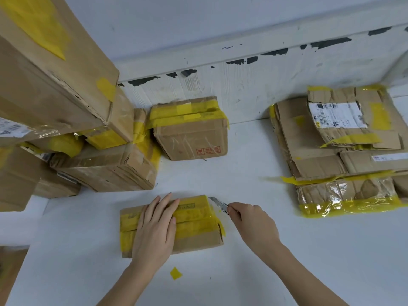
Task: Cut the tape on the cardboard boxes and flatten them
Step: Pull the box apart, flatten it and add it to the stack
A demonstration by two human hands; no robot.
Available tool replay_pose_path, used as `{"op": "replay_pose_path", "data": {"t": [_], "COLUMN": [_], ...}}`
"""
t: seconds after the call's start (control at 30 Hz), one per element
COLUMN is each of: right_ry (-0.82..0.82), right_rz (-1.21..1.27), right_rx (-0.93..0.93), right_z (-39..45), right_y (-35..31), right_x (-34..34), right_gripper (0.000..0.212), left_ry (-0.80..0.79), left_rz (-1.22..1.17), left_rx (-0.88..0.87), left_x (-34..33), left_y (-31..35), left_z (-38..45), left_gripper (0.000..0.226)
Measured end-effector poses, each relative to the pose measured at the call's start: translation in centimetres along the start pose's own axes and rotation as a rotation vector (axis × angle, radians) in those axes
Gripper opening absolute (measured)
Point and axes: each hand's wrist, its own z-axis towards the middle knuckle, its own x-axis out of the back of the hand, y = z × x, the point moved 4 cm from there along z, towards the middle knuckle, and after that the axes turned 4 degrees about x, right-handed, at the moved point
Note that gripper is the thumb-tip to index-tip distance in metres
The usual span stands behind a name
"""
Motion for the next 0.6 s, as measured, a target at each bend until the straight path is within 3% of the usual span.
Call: {"op": "replay_pose_path", "data": {"t": [0.6], "right_ry": [-0.042], "right_rz": [-0.191], "right_rx": [0.117], "right_z": [-2.9], "right_y": [1.0], "right_x": [-1.2], "right_gripper": [0.027], "left_ry": [-0.003], "left_rz": [-0.068], "left_rx": [0.030], "left_x": [0.1], "left_y": [0.3], "left_z": [0.1], "left_gripper": [0.050]}}
